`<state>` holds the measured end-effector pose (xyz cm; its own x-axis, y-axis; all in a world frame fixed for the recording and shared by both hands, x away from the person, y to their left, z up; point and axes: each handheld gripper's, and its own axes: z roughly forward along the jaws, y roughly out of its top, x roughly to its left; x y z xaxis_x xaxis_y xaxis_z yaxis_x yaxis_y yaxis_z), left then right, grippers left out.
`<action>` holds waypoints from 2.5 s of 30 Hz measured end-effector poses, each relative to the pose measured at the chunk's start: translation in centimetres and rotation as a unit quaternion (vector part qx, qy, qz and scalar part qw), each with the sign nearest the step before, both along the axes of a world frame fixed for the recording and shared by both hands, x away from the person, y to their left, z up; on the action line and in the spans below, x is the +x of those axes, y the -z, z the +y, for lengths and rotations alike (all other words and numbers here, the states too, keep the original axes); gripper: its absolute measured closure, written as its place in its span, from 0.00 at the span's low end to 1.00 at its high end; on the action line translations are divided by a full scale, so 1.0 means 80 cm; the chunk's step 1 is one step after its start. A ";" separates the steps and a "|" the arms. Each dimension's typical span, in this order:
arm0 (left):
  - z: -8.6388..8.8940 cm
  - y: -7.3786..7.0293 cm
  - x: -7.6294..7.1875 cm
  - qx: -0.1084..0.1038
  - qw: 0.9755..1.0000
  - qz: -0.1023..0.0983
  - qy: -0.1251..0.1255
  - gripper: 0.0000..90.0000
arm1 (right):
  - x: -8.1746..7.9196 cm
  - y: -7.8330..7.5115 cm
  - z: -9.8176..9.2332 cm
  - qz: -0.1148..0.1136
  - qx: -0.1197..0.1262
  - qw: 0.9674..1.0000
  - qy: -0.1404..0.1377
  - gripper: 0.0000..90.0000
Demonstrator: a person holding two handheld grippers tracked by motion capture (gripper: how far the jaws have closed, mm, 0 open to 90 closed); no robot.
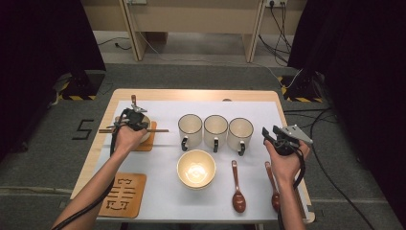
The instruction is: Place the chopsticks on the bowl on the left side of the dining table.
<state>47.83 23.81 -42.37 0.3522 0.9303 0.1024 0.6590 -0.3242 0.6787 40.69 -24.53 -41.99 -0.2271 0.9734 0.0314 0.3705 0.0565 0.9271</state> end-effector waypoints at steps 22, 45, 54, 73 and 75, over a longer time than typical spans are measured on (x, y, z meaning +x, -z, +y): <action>0.135 -0.029 -0.041 -0.023 0.990 -0.071 -0.118 0.99 | -0.002 -0.001 0.003 0.003 0.002 1.000 0.001 0.61; 0.180 0.008 -0.037 -0.004 0.987 -0.028 -0.161 0.99 | 0.000 0.002 0.003 0.004 -0.002 1.000 -0.001 0.61; 0.172 0.006 -0.033 -0.001 0.988 -0.028 -0.150 0.99 | 0.000 0.003 0.004 0.007 -0.002 1.000 -0.002 0.61; 0.142 -0.013 -0.032 -0.025 0.990 -0.056 -0.130 0.90 | 0.000 0.002 0.005 0.007 -0.003 1.000 -0.003 0.61; 0.140 -0.013 -0.032 -0.028 0.990 -0.055 -0.128 0.88 | 0.000 0.002 0.004 0.006 -0.003 1.000 -0.002 0.61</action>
